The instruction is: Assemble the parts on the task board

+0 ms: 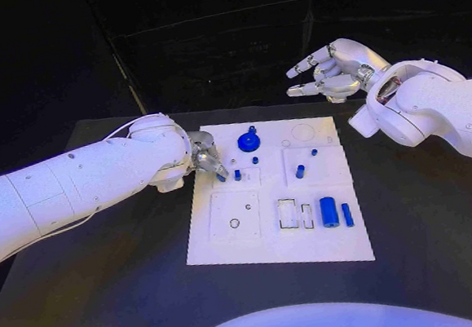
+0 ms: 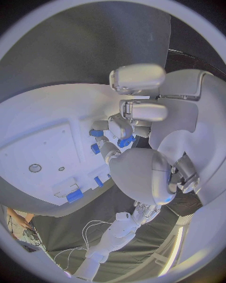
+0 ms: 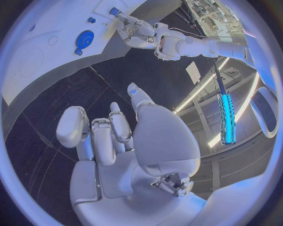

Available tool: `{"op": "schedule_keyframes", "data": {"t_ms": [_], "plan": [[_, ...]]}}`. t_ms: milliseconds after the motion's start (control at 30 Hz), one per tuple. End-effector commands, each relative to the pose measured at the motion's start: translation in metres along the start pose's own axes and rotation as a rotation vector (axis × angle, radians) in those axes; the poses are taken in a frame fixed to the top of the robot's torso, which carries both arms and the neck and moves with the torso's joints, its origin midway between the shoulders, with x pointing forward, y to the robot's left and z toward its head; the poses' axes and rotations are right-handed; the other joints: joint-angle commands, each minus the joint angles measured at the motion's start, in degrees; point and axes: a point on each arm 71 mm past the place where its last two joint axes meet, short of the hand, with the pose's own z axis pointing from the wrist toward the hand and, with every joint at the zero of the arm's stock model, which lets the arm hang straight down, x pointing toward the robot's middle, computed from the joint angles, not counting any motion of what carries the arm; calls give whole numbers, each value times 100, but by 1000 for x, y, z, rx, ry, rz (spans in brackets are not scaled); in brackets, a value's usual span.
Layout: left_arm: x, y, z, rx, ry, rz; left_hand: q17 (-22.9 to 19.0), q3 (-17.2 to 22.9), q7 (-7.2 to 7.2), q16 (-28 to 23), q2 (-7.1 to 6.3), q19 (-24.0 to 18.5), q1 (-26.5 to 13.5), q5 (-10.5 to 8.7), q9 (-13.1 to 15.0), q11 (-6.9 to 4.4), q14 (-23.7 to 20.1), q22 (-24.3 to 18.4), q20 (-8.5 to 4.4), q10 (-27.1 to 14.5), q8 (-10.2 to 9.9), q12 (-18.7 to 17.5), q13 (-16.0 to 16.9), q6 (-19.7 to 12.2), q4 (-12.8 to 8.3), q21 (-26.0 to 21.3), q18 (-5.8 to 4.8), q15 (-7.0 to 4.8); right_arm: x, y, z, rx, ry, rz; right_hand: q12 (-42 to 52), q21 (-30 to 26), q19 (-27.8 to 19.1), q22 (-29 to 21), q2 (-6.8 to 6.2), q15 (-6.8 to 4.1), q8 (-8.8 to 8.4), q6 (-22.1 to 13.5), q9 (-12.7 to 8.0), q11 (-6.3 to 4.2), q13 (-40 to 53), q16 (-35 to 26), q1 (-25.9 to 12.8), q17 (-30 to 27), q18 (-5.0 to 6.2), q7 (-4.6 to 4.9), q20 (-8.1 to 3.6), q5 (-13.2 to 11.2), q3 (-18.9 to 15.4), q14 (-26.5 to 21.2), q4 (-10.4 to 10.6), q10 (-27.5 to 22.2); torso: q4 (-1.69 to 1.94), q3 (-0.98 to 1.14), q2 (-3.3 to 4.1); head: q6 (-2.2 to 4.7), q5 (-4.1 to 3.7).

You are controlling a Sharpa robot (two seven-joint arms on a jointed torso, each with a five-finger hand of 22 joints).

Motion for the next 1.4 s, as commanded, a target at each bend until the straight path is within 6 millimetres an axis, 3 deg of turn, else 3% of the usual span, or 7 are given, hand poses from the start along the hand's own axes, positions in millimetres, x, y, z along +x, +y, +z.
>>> {"op": "schedule_keyframes", "data": {"t_ms": [33, 400, 567, 933, 1400], "plan": [[0, 2, 0, -12, 1, 21, 1509, 361, -47, 18, 116, 175, 183, 35, 6, -12, 606, 5, -18, 51, 29, 34, 5, 96, -337, 20, -71, -15, 0, 2, 0, -9, 3, 3, -10, -39, -33, -8, 32, 0, 37, -42, -5, 2, -5, -19, -10, 334, 28, -11, -3, 29, -9, 341, 13, -34, 0, -1, 2, 2, 3], [0, -2, 1, -11, 15, 31, 1509, 355, -45, 18, 74, 166, 97, 38, -2, -6, 606, -21, -16, 68, 28, 30, 10, 120, -302, 1, -65, -11, 0, 2, 0, -9, 3, 3, -10, -39, -33, -8, 32, 0, 37, -42, -5, 2, -5, -19, -10, 334, 28, -11, -3, 29, -9, 341, 13, -34, -6, 3, 1, -5, 0], [0, -2, 2, -15, 21, 35, 1509, 82, -75, 18, -28, 164, -197, 3, -20, -23, 606, -8, -15, 98, 27, 34, 34, 180, -82, 6, -66, -17, 0, 2, 0, -9, 3, 2, -10, -39, -33, -8, 32, 0, 37, -42, -5, 2, -5, -19, -10, 334, 28, -11, -3, 29, -9, 341, 13, -34, -2, 3, 1, -15, -8], [-3, -1, 5, -24, 19, 34, 1509, -217, -88, 18, 3, 155, -364, -2, -56, -35, 606, -22, -34, 91, -4, 16, 39, 212, 127, -12, -60, -36, 0, 2, 0, -10, 2, 3, -10, -39, -33, -8, 32, 0, 37, -42, -5, 2, -5, -19, -10, 334, 28, -11, -3, 29, -9, 341, 13, -34, -5, 2, 1, -21, -18], [-4, 0, 7, -34, 31, 40, 1509, -390, -92, 18, 13, 161, -418, -15, -71, -38, 606, 4, -39, 93, -15, 18, 56, 232, 213, 3, -65, -39, 0, 2, 0, -9, 2, 2, -10, -39, -33, -8, 32, 0, 37, -42, -5, 2, -5, -19, -10, 334, 28, -11, -3, 29, -9, 341, 13, -34, 0, 3, 1, -34, -30]]}}
